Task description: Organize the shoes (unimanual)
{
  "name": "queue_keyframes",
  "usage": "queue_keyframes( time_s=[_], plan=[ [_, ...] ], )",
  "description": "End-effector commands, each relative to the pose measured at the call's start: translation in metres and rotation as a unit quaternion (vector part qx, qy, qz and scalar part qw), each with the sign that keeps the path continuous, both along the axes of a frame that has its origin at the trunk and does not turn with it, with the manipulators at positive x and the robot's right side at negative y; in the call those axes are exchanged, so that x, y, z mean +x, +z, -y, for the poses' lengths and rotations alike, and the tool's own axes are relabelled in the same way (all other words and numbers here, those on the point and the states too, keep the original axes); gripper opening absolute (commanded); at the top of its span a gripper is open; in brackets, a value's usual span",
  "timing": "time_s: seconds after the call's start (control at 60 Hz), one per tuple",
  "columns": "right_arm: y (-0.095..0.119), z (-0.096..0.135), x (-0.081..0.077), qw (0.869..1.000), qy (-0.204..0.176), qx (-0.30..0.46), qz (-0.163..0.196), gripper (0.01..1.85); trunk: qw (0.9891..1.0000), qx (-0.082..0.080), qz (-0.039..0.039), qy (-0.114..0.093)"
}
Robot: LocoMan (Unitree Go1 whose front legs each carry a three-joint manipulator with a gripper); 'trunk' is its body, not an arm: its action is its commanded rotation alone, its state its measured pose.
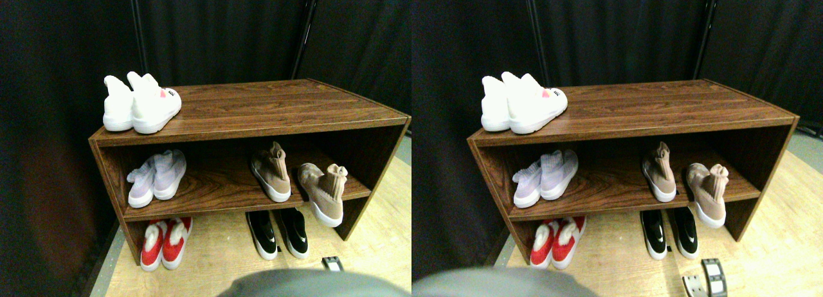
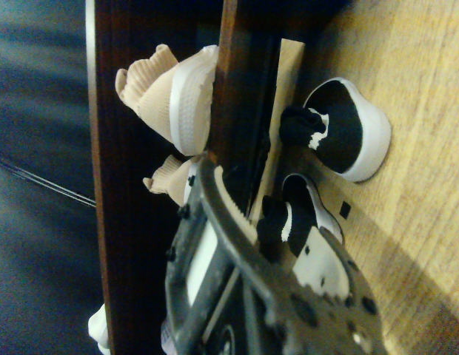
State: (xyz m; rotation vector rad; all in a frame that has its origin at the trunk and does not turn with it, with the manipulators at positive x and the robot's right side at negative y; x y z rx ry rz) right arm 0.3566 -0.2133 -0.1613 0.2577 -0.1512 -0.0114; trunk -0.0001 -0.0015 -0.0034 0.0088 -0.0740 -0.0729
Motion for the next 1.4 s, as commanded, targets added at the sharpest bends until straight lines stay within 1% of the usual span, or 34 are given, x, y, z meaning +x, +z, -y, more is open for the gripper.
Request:
queue_keyframes(
  time_s=[0.017,0.117,0.2,0.217,0.25,0.267,0.3,0.333,0.367,0.383,0.467,0.483,0.533,0.617,0.667,0.767,0.783,0.817,0.85,0.867,0.917,0.933,0.95,1.033,1.083,1.117,1.15,1.167,1.183,1.217,1.267,1.317,1.367,1.4],
  plan=[
    [0.011,-0.003,-0.006,0.999,0.009,0.008,0.036,0.71,0.9999,-0.005,0.0114,-0.005],
    [0.015,-0.003,-0.011,0.998,0.014,0.040,0.044,0.76,0.9998,-0.004,0.0146,-0.010],
    [0.020,-0.001,-0.014,0.992,0.017,0.107,0.060,0.84,0.9998,-0.003,0.0159,-0.015],
    [0.020,-0.001,-0.014,0.992,0.017,0.107,0.060,0.84,0.9998,-0.003,0.0159,-0.015],
    [0.023,0.000,-0.016,0.989,0.010,0.133,0.061,0.91,0.9998,-0.003,0.0159,-0.015],
    [0.026,0.000,-0.016,0.986,0.015,0.157,0.062,0.97,0.9997,-0.004,0.0171,-0.017],
    [0.027,0.000,-0.017,0.985,0.015,0.160,0.063,0.99,0.9997,-0.004,0.0171,-0.017],
    [0.031,0.001,-0.017,0.986,0.008,0.155,0.067,1.05,0.9997,-0.004,0.0171,-0.018],
    [0.035,0.002,-0.017,0.983,0.008,0.171,0.063,1.09,0.9997,-0.004,0.0171,-0.018],
    [0.037,0.003,-0.017,0.980,0.012,0.192,0.059,1.12,0.9997,-0.004,0.0171,-0.018],
    [0.045,0.006,-0.015,0.976,0.014,0.212,0.055,1.20,0.9996,-0.004,0.0171,-0.020],
    [0.047,0.007,-0.015,0.975,0.015,0.215,0.055,1.19,0.9996,-0.004,0.0171,-0.020],
    [0.052,0.010,-0.012,0.972,0.029,0.226,0.060,1.24,0.9997,-0.004,0.0157,-0.020],
    [0.058,0.013,-0.008,0.971,0.028,0.229,0.063,1.34,0.9997,-0.004,0.0136,-0.022],
    [0.061,0.014,-0.005,0.965,0.030,0.256,0.053,1.37,0.9997,-0.003,0.0132,-0.022],
    [0.064,0.016,0.001,0.964,0.017,0.261,0.053,1.47,0.9997,-0.004,0.0107,-0.023],
    [0.065,0.016,0.003,0.961,0.008,0.270,0.051,1.51,0.9997,-0.004,0.0096,-0.023],
    [0.066,0.017,0.006,0.959,0.010,0.279,0.046,1.55,0.9997,-0.004,0.0096,-0.023],
    [0.066,0.017,0.006,0.959,0.010,0.279,0.046,1.55,0.9997,-0.005,0.0091,-0.023],
    [0.067,0.018,0.009,0.952,0.012,0.302,0.037,1.61,0.9997,-0.005,0.0091,-0.023],
    [0.068,0.019,0.013,0.950,0.012,0.310,0.029,1.66,0.9997,-0.005,0.0091,-0.023],
    [0.068,0.020,0.014,0.948,0.012,0.318,0.023,1.69,0.9997,-0.006,0.0074,-0.022],
    [0.068,0.020,0.016,0.945,0.014,0.328,0.019,1.72,0.9997,-0.006,0.0074,-0.022],
    [0.069,0.021,0.022,0.949,0.011,0.315,0.020,1.83,0.9997,-0.007,0.0072,-0.020],
    [0.069,0.021,0.024,0.948,0.010,0.317,0.019,1.85,0.9998,-0.007,0.0070,-0.020],
    [0.070,0.022,0.026,0.940,0.008,0.341,0.016,1.83,0.9998,-0.007,0.0066,-0.019],
    [0.070,0.022,0.027,0.938,0.006,0.347,0.017,1.83,0.9998,-0.007,0.0066,-0.019],
    [0.070,0.021,0.028,0.934,0.001,0.357,0.018,1.81,0.9998,-0.008,0.0072,-0.019],
    [0.071,0.021,0.029,0.934,-0.001,0.357,0.018,1.81,0.9998,-0.008,0.0072,-0.019],
    [0.072,0.021,0.030,0.931,0.000,0.364,0.018,1.75,0.9998,-0.008,0.0074,-0.018],
    [0.073,0.021,0.032,0.931,-0.004,0.363,0.018,1.74,0.9998,-0.008,0.0074,-0.018],
    [0.074,0.021,0.035,0.924,-0.009,0.382,0.013,1.71,0.9998,-0.008,0.0072,-0.018],
    [0.075,0.021,0.037,0.923,-0.005,0.385,0.010,1.70,0.9998,-0.008,0.0072,-0.018],
    [0.075,0.020,0.040,0.918,-0.006,0.395,0.013,1.71,0.9998,-0.008,0.0072,-0.018]
  ],
)
